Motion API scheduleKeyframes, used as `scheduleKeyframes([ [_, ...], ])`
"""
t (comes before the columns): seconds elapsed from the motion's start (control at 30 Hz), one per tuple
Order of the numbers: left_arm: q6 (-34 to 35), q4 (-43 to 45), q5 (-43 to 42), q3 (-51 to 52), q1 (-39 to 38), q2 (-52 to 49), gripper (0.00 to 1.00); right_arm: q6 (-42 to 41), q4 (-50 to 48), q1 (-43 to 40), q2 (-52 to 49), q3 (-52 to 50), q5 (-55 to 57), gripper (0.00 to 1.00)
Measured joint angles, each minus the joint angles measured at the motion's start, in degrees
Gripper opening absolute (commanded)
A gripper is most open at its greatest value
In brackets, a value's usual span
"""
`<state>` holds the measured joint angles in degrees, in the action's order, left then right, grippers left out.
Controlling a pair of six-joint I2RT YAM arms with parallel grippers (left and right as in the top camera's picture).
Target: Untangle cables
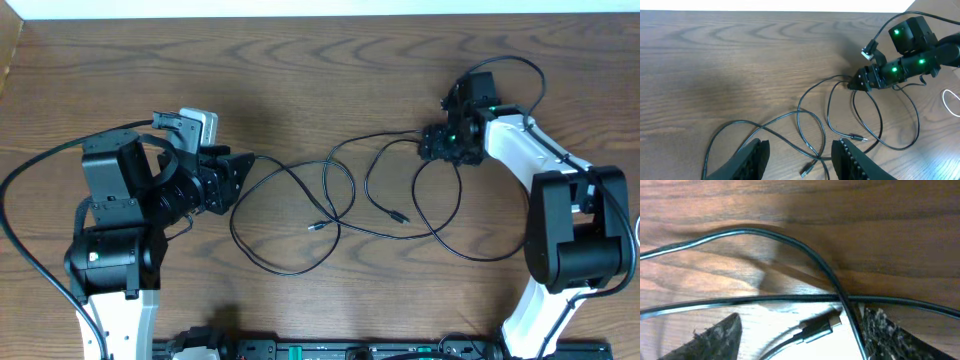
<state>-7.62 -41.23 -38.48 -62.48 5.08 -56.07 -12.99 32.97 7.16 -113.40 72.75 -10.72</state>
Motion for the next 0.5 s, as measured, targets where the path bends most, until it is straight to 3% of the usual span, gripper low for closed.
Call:
scheduleKeyframes([
  [0.5, 0.0, -0.3, 0.0, 0.0, 0.0, 1.1, 0.46, 0.2, -3.0, 1.7, -2.4, 2.0, -0.7, 0.64],
])
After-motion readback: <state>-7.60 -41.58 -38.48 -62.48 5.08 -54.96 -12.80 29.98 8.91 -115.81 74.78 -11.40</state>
